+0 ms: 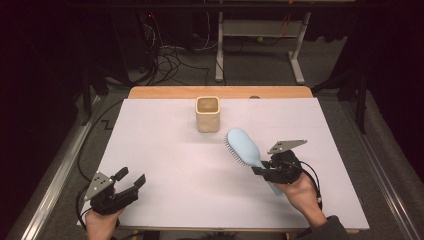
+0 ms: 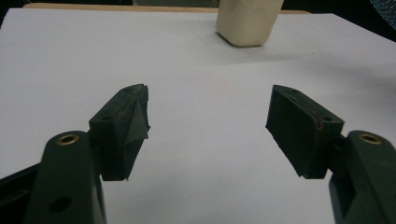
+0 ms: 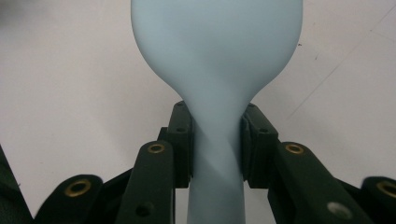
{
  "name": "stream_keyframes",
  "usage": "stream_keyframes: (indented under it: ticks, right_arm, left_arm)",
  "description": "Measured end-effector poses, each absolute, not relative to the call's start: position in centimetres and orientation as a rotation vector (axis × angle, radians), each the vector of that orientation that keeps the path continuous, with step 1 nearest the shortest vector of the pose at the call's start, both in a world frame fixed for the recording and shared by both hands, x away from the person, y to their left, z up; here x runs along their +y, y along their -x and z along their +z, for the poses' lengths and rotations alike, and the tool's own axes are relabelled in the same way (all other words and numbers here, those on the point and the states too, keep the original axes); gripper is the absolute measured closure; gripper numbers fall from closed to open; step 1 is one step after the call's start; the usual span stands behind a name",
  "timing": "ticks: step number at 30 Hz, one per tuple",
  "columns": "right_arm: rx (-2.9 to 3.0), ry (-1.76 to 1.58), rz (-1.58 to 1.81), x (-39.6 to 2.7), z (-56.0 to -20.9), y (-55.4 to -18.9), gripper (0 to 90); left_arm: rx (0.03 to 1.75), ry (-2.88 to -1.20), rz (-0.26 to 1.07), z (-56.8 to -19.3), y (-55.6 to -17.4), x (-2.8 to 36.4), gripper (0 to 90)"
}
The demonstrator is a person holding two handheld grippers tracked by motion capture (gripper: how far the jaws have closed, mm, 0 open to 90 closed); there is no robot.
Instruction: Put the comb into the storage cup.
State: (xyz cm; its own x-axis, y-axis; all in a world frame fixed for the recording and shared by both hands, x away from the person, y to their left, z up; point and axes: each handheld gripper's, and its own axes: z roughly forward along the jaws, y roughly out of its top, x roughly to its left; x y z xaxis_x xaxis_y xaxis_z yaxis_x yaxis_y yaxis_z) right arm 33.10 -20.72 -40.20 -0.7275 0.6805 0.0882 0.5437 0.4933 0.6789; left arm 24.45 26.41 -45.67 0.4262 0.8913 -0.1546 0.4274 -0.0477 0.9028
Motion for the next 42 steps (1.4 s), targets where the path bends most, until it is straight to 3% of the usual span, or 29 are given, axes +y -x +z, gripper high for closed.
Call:
stream_keyframes:
  ticks: [42]
  right_arm:
    - [2.569,-0.972,1.125,-18.6,-40.8,-31.6,70.2]
  left_arm:
    - [0.934,-1.788,0.397,-43.9,-27.2,17.5,25.8]
